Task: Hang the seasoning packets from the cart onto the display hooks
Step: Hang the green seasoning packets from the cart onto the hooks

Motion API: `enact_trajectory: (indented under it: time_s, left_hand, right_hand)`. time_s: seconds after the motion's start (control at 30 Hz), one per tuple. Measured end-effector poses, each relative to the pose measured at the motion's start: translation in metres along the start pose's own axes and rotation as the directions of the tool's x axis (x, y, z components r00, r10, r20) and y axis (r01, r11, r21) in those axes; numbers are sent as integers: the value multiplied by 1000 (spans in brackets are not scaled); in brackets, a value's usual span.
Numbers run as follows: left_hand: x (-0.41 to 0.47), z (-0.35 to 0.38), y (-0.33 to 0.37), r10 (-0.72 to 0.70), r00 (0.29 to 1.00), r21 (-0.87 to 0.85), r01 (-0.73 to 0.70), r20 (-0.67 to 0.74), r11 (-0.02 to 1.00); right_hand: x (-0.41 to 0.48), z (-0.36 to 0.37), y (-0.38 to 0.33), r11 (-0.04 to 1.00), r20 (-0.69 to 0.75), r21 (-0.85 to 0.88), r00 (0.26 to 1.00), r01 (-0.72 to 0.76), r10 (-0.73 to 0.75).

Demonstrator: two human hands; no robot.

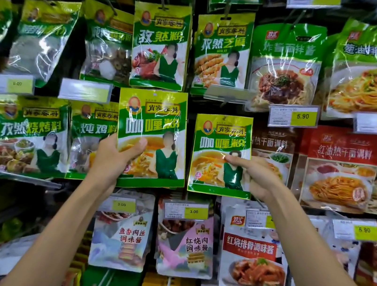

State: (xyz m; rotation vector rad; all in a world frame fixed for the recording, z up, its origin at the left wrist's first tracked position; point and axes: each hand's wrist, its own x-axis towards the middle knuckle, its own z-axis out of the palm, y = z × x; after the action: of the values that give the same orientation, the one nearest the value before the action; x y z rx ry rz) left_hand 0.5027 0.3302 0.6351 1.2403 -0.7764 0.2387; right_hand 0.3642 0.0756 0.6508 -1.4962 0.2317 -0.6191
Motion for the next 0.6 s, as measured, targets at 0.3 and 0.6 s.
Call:
enact_trajectory:
  time_s: [0.3, 0.6]
  left_hand:
    - [-1, 2, 0, -15, 1000, 3, 15, -2, 1000]
    - [-11, 13, -1, -7, 998, -8, 8, 58, 1000]
  right_hand:
    - [17, 5, 1, 997, -67, -56, 997, -46, 43]
    - [10, 1, 19, 874, -183, -461, 948, 151, -260]
